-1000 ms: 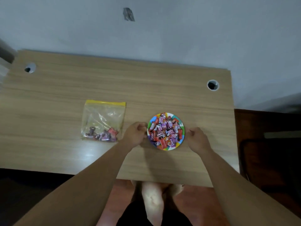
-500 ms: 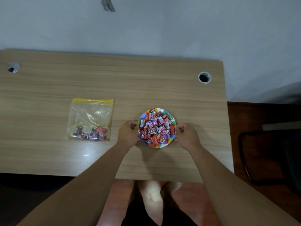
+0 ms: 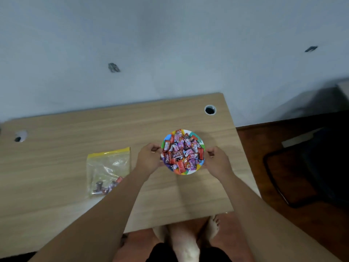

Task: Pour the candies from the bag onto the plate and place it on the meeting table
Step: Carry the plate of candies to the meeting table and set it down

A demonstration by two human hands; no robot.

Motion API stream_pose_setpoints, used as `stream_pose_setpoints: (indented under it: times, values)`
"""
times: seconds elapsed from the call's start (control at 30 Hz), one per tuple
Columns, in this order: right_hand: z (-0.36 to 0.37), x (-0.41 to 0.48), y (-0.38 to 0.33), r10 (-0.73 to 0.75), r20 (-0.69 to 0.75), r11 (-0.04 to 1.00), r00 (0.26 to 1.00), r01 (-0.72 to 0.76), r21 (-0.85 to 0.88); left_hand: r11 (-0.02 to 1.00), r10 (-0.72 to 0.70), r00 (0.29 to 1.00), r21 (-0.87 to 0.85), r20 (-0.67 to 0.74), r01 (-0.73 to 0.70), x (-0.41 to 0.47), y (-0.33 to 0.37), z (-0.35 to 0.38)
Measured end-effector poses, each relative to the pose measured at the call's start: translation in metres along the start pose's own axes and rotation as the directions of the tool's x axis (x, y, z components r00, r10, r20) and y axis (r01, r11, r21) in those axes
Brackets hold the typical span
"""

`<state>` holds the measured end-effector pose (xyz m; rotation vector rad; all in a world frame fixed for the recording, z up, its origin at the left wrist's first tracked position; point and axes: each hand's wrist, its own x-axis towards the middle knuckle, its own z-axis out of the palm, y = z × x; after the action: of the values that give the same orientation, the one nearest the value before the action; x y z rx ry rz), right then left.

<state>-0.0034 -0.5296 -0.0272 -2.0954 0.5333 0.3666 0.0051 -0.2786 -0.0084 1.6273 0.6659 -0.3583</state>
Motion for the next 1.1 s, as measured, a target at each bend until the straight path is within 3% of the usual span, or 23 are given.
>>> stream_pose_setpoints:
  times: [0.3,0.6,1.1]
  values:
    - [-0.057,-0.062,-0.035,0.007,-0.238,0.998,0.971,0.007,0.058,0.983,0.099,0.962,0.126,0.255,-0.135,-0.017,0.067,0.017]
    - [-0.128,-0.125,-0.014,0.095,-0.42,0.996,0.902,-0.086,0.039,0.965,0.137,0.864,0.131,0.485,-0.226,-0.079,0.102,0.072]
    - [-0.233,-0.284,0.118,0.151,-0.54,0.988,0.828,-0.106,0.114,0.957,0.111,0.778,0.145,0.619,-0.252,-0.265,0.041,0.172]
